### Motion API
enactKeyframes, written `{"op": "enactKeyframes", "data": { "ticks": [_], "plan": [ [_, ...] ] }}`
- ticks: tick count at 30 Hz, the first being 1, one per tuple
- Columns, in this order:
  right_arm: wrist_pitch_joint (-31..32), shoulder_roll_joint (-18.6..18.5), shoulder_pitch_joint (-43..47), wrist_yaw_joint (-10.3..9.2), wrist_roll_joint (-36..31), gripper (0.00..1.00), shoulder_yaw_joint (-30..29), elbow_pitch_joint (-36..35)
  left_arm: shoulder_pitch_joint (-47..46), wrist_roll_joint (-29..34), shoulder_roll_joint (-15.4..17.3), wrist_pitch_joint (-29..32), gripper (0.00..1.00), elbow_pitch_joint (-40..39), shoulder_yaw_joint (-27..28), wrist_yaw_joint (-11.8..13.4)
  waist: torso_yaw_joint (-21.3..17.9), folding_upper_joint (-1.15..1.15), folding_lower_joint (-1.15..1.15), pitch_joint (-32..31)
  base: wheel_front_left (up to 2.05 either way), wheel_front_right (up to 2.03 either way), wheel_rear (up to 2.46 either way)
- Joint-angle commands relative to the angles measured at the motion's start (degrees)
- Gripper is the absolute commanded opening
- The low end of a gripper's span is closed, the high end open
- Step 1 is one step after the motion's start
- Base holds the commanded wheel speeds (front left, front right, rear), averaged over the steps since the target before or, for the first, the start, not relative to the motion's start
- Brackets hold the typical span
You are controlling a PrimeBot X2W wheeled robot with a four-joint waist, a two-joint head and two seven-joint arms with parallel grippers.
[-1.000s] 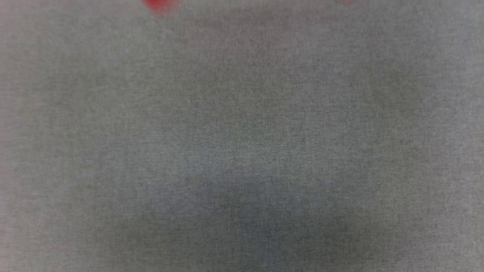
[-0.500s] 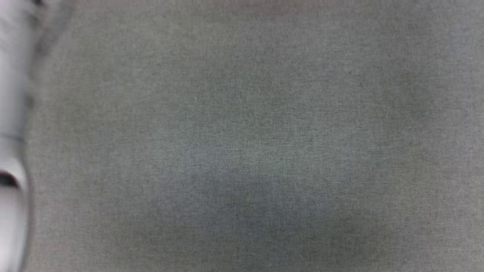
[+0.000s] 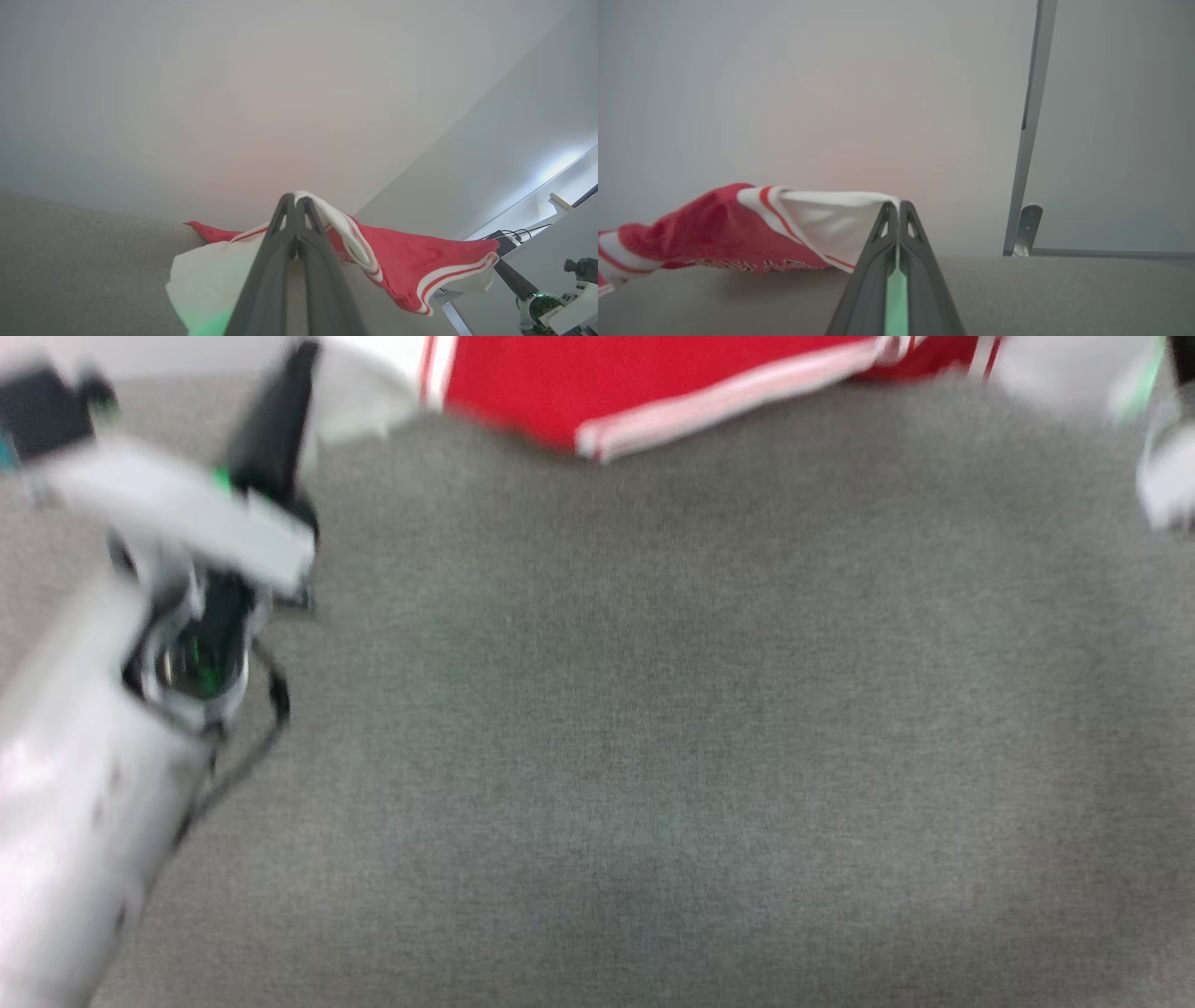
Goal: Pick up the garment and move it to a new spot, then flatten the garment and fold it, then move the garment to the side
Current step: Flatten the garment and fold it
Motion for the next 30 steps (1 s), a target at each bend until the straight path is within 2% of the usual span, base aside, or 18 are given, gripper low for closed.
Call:
{"op": "enactKeyframes", "data": {
  "ticks": [1,4,7,11,16,24,27,30],
  "plan": [
    [1.4,-1.1,3.4,-0.09,0.8,0.0,-0.1,-2.3,2.7,-0.4,1.0,-0.5,0.0,-1.5,-0.1,-0.1,0.1,0.0,0.0,-2.5,0.0,0.0,0.0],
    [5.9,-3.2,12.7,-0.09,2.7,0.0,-2.3,-9.4,10.6,-1.6,3.5,-1.4,0.0,-5.2,-1.0,-0.1,-0.2,0.0,0.0,-4.3,0.0,0.0,0.0],
    [10.4,-3.7,21.4,-0.09,3.2,0.0,-5.5,-16.1,18.3,-3.9,5.9,-2.5,0.0,-8.7,-0.7,-0.1,-0.7,0.0,0.0,-5.5,0.0,0.0,0.0],
    [16.4,-2.6,31.9,-0.1,2.5,0.0,-10.1,-25.3,27.8,-5.2,8.6,-3.9,0.0,-13.3,-0.7,0.0,-1.1,0.0,0.0,-6.2,0.0,0.0,0.0],
    [23.4,0.2,42.6,-0.1,0.7,0.0,-15.7,-36.1,38.4,-6.7,11.2,-5.5,0.0,-20.7,1.6,2.1,-1.6,0.0,0.0,-6.3,0.0,0.0,0.0],
    [31.3,3.9,53.8,-0.1,-1.1,0.0,-21.9,-49.3,52.6,-4.9,13.7,-6.0,0.0,-34.0,7.7,6.4,-1.6,0.0,0.0,-4.8,0.0,0.0,0.0],
    [33.8,4.8,56.1,-0.1,-1.2,0.0,-23.3,-52.1,56.5,-3.5,13.8,-6.0,0.0,-37.7,10.2,7.7,-1.6,0.0,0.0,-4.2,0.0,0.0,0.0],
    [35.6,4.4,56.7,-0.09,-2.3,0.0,-22.1,-52.6,57.5,-2.1,12.9,-6.0,0.0,-39.0,11.2,8.8,-1.5,0.0,0.0,-3.8,0.0,0.0,0.0]
  ]
}}
